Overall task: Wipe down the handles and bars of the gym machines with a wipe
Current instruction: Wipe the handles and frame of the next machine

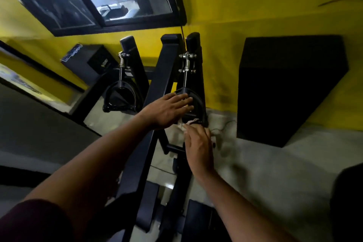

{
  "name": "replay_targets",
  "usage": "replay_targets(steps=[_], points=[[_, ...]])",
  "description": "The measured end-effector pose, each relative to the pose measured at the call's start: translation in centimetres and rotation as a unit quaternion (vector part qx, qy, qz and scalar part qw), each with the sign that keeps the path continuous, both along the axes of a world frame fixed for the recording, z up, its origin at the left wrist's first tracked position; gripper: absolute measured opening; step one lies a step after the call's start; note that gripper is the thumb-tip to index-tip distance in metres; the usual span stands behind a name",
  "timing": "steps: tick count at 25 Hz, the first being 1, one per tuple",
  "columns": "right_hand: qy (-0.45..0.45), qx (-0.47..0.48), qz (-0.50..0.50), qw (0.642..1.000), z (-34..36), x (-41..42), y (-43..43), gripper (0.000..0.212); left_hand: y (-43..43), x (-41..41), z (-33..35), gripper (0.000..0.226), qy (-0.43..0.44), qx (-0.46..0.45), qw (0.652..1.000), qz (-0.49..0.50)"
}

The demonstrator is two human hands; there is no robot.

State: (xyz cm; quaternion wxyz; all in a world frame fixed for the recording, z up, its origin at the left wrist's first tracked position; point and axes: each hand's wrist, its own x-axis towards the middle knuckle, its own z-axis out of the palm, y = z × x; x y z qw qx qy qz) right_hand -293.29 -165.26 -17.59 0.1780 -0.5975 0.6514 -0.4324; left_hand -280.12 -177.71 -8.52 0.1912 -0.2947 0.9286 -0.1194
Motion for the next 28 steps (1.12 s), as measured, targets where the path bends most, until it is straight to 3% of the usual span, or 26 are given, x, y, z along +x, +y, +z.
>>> replay_targets(steps=[5, 11, 16, 19, 22, 26, 28], points=[[0.03, -0.032, -0.022, 0.999, -1.8, 2.5, -0.3, 0.022, -6.1, -0.1, 0.0, 0.056, -0.051, -0.005, 0.989, -0.139], [0.06, -0.026, -0.031, 0.997, -3.2, 5.2, -3.4, 0.04, -10.3, 0.8, -2.5, 0.055, -0.04, 0.014, 0.967, -0.253], [0.163, -0.054, 0.056, 0.984, -5.4, 5.8, -5.3, 0.044, -11.3, 1.4, -4.1, 0.056, 0.026, 0.024, 0.961, -0.273], [0.129, -0.034, -0.014, 0.991, -6.4, 4.0, -6.1, 0.045, -11.6, 1.4, -4.4, 0.055, 0.053, 0.052, 0.962, -0.264], [0.157, -0.107, 0.038, 0.981, -6.2, 5.5, -6.2, 0.04, -11.7, 1.3, -4.2, 0.056, 0.056, 0.059, 0.962, -0.259], [0.126, -0.077, -0.017, 0.989, -6.9, 4.6, -6.0, 0.042, -11.8, 1.3, -4.2, 0.056, 0.067, 0.062, 0.96, -0.264], [0.171, -0.117, 0.028, 0.978, -7.2, 4.8, -5.4, 0.042, -11.8, 1.4, -4.4, 0.056, 0.077, 0.064, 0.958, -0.27]])
